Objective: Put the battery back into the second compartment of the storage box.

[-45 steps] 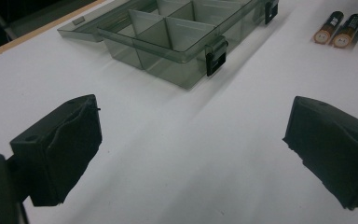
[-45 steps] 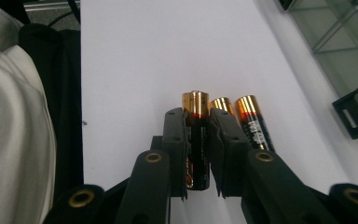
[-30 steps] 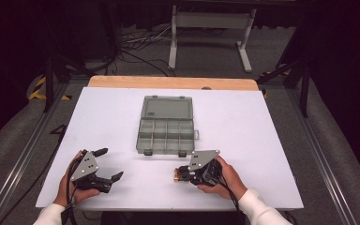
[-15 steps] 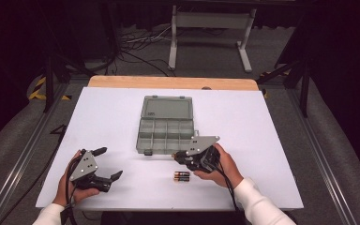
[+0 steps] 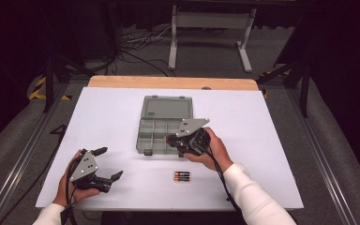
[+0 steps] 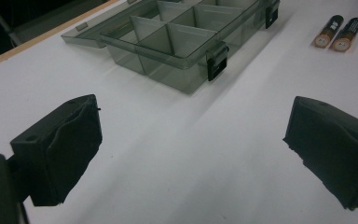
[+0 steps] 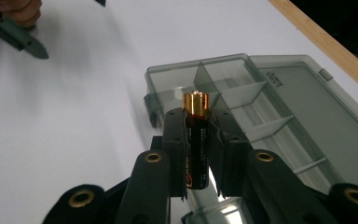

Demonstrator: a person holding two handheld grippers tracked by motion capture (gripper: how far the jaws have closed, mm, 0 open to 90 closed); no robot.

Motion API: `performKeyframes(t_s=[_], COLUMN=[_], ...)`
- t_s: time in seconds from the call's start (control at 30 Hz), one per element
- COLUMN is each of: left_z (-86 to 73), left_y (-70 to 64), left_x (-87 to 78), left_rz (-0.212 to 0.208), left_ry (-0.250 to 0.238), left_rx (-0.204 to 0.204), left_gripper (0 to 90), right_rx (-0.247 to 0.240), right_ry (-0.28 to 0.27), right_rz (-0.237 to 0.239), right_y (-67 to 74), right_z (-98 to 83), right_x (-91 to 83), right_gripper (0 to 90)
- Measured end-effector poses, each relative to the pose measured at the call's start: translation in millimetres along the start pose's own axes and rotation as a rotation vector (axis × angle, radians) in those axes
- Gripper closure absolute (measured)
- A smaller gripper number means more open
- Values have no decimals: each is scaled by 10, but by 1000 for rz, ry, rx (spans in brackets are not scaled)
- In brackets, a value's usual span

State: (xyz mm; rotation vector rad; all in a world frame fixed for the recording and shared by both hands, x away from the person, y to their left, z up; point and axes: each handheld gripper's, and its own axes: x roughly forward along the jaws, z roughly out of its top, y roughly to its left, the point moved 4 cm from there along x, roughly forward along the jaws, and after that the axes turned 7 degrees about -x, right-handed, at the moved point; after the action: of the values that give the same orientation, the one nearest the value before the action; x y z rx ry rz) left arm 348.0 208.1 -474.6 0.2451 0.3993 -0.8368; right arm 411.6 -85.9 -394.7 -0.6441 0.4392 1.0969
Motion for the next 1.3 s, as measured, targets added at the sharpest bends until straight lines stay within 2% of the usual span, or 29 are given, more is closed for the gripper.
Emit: performKeyframes(t_s=[0.23, 0.53, 0.63, 0.7, 0.9, 1.3], left_z=[5, 19, 20, 18, 21, 15], left_y=[-3, -13, -13, -19, -28, -37], left_x=[-7, -12, -13, -6, -10, 6], left_rz=[-2, -15, -11, -8, -17, -24], left_ry=[-3, -11, -12, -18, -17, -4], left_rx=[1, -5, 0, -3, 5, 11], left_gripper=[40, 41, 41, 41, 40, 40], right_rx=[19, 120, 136, 165, 185, 257], right_ry=[20, 41, 59, 70, 105, 125], right_rz=[-24, -44, -48, -41, -58, -60], right_y=[-204, -456, -500, -538, -606, -692], right_z=[185, 207, 201, 182, 131, 12], right_x=[205, 490, 579, 661, 816, 944], right_gripper=[777, 776, 776, 777, 776, 776])
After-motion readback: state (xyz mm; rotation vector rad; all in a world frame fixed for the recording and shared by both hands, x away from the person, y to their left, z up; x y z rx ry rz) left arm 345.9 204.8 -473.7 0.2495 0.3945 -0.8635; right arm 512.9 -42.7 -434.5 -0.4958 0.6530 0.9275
